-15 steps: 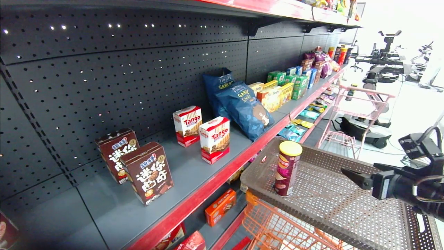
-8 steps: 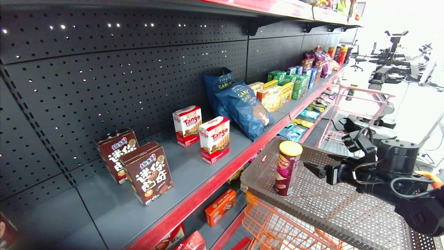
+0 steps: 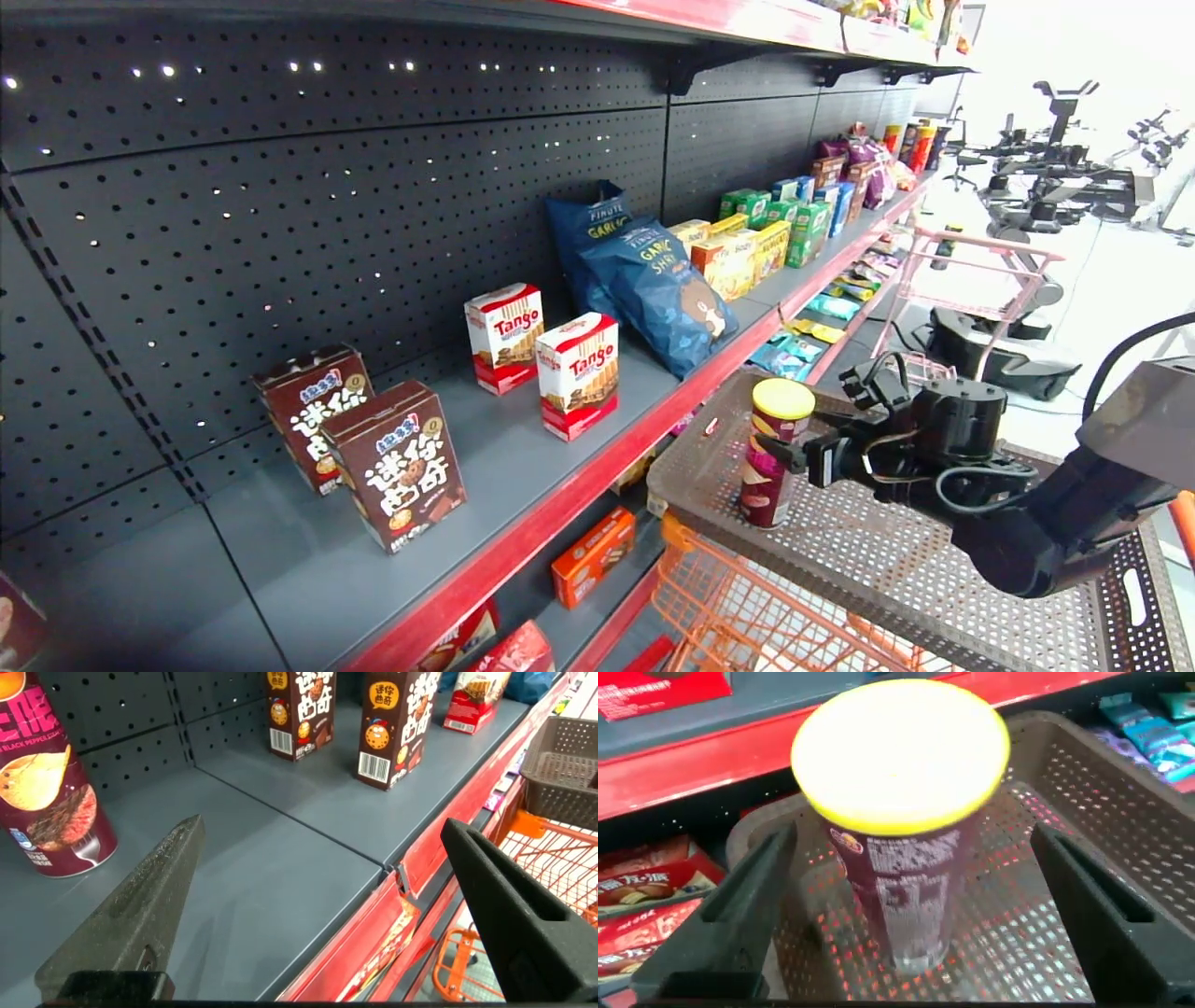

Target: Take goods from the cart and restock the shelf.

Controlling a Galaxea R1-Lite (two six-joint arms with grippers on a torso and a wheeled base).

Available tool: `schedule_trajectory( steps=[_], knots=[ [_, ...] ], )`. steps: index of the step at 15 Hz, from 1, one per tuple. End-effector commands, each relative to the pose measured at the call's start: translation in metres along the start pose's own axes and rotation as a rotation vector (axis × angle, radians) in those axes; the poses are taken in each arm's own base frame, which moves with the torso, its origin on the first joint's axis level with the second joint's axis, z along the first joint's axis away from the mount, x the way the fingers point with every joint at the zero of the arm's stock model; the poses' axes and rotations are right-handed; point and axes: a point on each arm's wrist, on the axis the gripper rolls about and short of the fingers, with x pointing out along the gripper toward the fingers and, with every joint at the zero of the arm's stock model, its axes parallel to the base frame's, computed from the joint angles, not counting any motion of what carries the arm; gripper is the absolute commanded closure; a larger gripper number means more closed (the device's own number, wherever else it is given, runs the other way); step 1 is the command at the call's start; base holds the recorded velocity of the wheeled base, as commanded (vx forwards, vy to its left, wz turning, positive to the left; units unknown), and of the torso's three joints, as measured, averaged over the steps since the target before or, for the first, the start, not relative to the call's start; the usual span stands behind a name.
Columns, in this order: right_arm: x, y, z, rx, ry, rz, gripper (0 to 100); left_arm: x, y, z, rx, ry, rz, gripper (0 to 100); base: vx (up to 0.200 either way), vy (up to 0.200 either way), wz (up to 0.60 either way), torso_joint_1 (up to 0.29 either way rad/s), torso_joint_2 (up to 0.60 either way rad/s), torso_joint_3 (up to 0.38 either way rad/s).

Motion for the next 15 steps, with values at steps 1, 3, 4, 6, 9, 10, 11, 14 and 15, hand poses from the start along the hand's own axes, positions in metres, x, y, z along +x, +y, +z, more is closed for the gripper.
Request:
schedule_trajectory(
  steps=[1, 3, 4, 6, 9, 10, 11, 14, 15],
  knots=[
    [0.016, -0.003, -0.018, 0.004, 0.017, 0.003, 0, 0.000, 0.000, 0.000, 0.001, 0.001, 0.001, 0, 0.000, 0.000, 0.00, 0.000, 0.00, 0.000],
    [0.027, -0.005, -0.028, 0.004, 0.010, 0.002, 0, 0.000, 0.000, 0.000, 0.001, 0.001, 0.001, 0, 0.000, 0.000, 0.00, 0.000, 0.00, 0.000],
    [0.034, -0.006, -0.035, 0.004, 0.012, 0.004, 0, 0.000, 0.000, 0.000, -0.001, 0.001, 0.001, 0, 0.000, 0.000, 0.00, 0.000, 0.00, 0.000],
    [0.040, -0.004, -0.045, 0.001, 0.007, 0.011, 0, 0.000, 0.000, 0.000, -0.001, 0.001, 0.001, 0, 0.000, 0.000, 0.00, 0.000, 0.00, 0.000],
    [0.049, -0.005, -0.054, -0.006, -0.005, 0.012, 0, 0.000, 0.000, 0.000, -0.001, 0.001, 0.001, 0, 0.000, 0.000, 0.00, 0.000, 0.00, 0.000],
    [0.054, -0.006, -0.056, -0.009, -0.011, 0.012, 0, 0.000, 0.000, 0.000, -0.001, 0.001, 0.001, 0, 0.000, 0.000, 0.00, 0.000, 0.00, 0.000],
    [0.057, -0.007, -0.058, -0.009, -0.012, 0.013, 0, 0.000, 0.000, 0.000, -0.001, 0.001, 0.001, 0, 0.000, 0.000, 0.00, 0.000, 0.00, 0.000],
    [0.071, -0.008, -0.059, -0.017, -0.039, 0.018, 0, 0.000, 0.000, 0.000, -0.001, 0.001, 0.001, 0, 0.000, 0.000, 0.00, 0.000, 0.00, 0.000],
    [0.073, -0.008, -0.061, -0.018, -0.042, 0.025, 0, 0.000, 0.000, 0.000, -0.001, 0.001, 0.001, 0, 0.000, 0.000, 0.00, 0.000, 0.00, 0.000]
  ],
)
